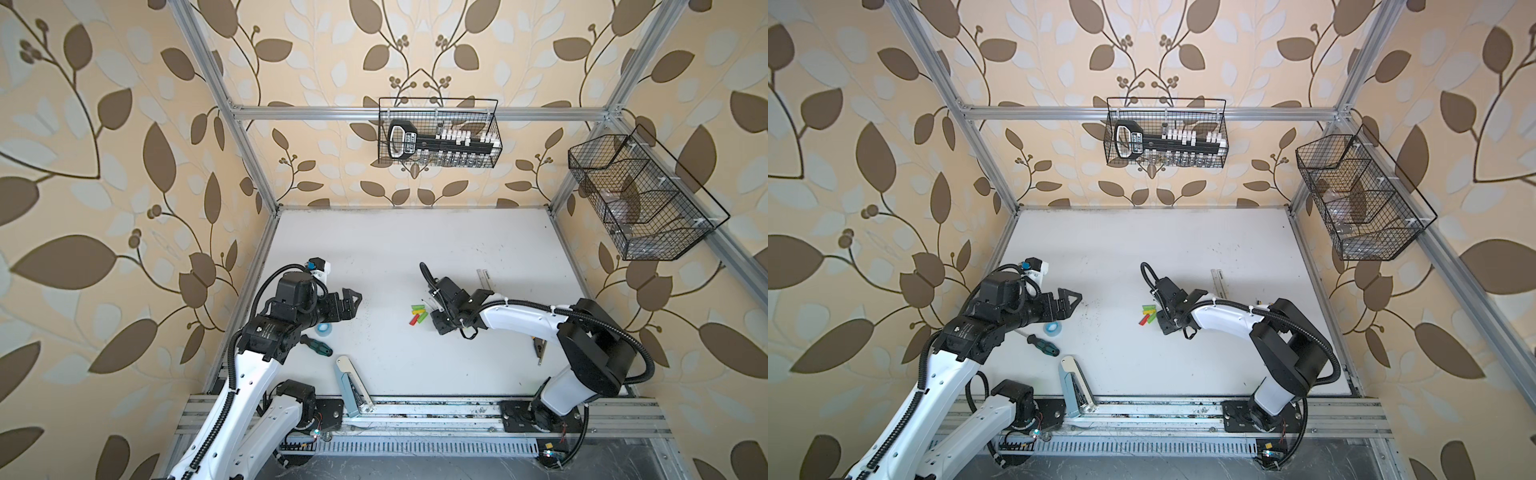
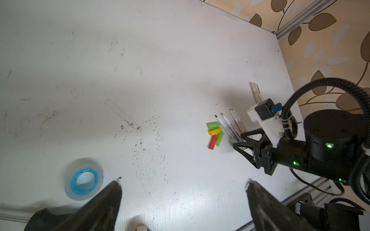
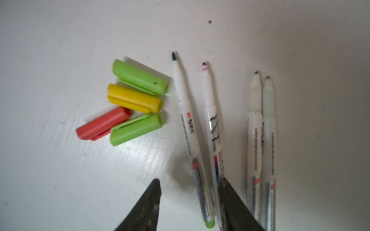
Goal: Insert the pens into the pen caps
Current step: 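Move the right gripper along the pens toward the loose coloured caps, then lower the right gripper onto the red cap and close on it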
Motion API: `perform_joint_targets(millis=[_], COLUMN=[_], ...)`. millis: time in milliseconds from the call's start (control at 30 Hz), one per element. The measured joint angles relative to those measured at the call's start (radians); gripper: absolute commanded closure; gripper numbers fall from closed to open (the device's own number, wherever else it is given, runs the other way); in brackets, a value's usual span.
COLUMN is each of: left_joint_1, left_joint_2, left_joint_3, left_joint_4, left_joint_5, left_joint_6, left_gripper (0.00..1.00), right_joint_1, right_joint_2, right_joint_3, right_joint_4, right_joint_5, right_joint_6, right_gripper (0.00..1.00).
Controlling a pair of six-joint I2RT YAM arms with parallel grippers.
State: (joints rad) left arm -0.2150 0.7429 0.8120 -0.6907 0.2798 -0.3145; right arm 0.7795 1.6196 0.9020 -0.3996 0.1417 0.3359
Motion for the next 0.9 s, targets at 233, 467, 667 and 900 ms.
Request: perform_joint_targets(millis=[233,467,667,900], left_joint_1=[0.000,0.000,0.001,0.001], left_joint_2=[-0.001,-0.002,-0.005,-0.009], left_joint_3=[0.000,0.000,0.000,0.000], left_joint_4=[0.004,0.005,0.005,0.005], left_joint_5=[0.000,0.000,-0.001,-0.001], left_joint_6=[0.000,0.000,0.000,0.000], left_gripper=[0.01,0.01,0.01,0.01], right_joint_1=[0.040,0.075,0.107,0.114], right_joint_2=[-0.003,0.068,0.125,0.166], right_joint_3=[0.047,0.105,0.123,0.135], right_joint_4=[0.010,0.022,0.027,0.040], right_joint_5=[-0.029,-0.089,-0.120,-0.159], right_joint_6=[0.013,0.040,0.068,0.086], right_gripper=[0.62,0.65,0.66,0.66])
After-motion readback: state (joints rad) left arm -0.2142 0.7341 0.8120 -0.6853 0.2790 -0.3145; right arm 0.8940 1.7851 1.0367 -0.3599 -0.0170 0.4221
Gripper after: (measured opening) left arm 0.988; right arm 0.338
